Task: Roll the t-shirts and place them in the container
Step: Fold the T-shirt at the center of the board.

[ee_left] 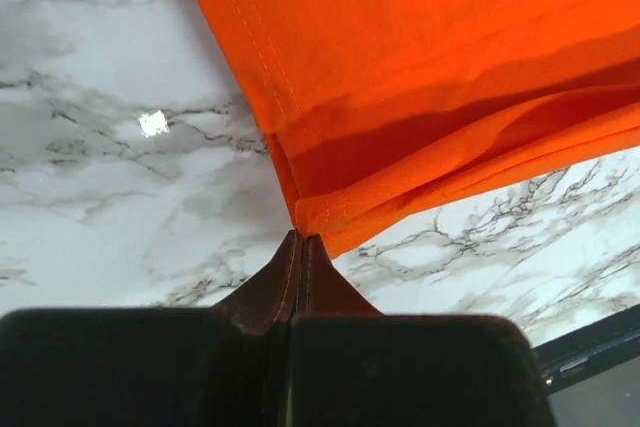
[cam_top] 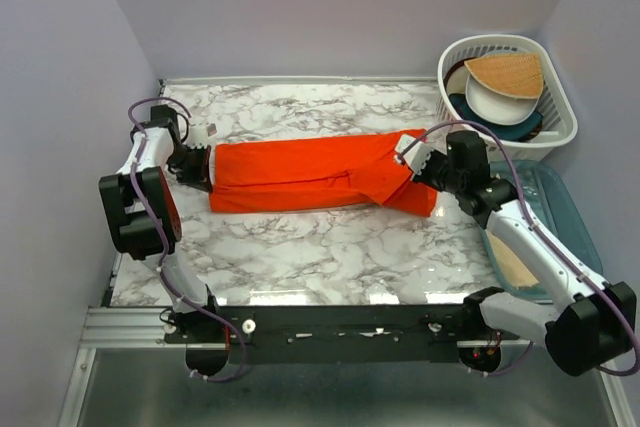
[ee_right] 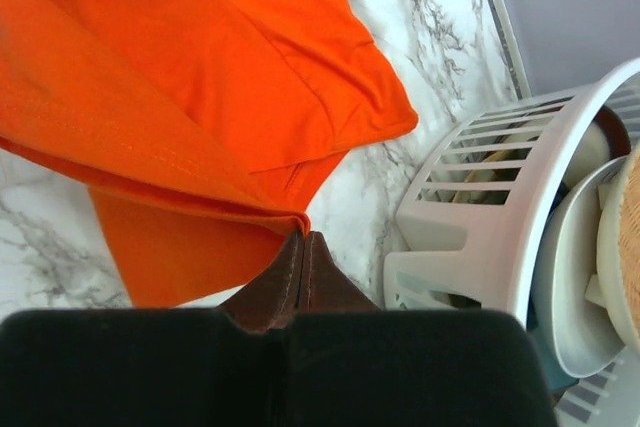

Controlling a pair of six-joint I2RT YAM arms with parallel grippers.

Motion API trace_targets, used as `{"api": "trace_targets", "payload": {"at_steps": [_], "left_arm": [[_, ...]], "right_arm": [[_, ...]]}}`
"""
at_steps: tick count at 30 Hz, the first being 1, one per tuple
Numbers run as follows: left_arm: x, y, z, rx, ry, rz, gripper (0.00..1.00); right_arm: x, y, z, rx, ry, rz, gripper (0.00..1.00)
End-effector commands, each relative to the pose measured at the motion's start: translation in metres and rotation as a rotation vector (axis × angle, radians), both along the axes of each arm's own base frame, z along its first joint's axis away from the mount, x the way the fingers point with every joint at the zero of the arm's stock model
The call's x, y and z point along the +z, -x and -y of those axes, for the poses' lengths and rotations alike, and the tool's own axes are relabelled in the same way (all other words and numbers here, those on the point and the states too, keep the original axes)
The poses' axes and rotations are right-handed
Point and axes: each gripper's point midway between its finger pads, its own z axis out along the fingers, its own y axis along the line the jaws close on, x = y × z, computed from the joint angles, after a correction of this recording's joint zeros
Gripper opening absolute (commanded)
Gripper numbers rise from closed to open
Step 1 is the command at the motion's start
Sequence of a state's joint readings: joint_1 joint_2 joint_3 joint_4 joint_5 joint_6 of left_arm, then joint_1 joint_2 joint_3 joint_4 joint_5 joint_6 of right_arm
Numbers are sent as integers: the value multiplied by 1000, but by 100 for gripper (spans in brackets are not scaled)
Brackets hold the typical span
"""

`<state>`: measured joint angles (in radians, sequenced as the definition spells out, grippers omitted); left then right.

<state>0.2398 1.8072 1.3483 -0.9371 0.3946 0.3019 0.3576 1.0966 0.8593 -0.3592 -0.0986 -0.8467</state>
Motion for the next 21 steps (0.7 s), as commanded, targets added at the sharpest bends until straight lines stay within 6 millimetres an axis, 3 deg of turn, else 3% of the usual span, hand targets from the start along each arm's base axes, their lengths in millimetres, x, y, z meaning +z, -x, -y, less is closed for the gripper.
{"api": "trace_targets", "payload": {"at_steps": [1,13,21], "left_arm": [[4,-28,5,23,27,33,0],[-4,-59,1,46,2,35,0],[-8,-73,2,45,-17,40,0]], "right_arm": [[20,-37,-4,7,5,78,1],[-1,-104,-11,1,56,23,1],[-9,-130,-8,3,79,7,1]]}}
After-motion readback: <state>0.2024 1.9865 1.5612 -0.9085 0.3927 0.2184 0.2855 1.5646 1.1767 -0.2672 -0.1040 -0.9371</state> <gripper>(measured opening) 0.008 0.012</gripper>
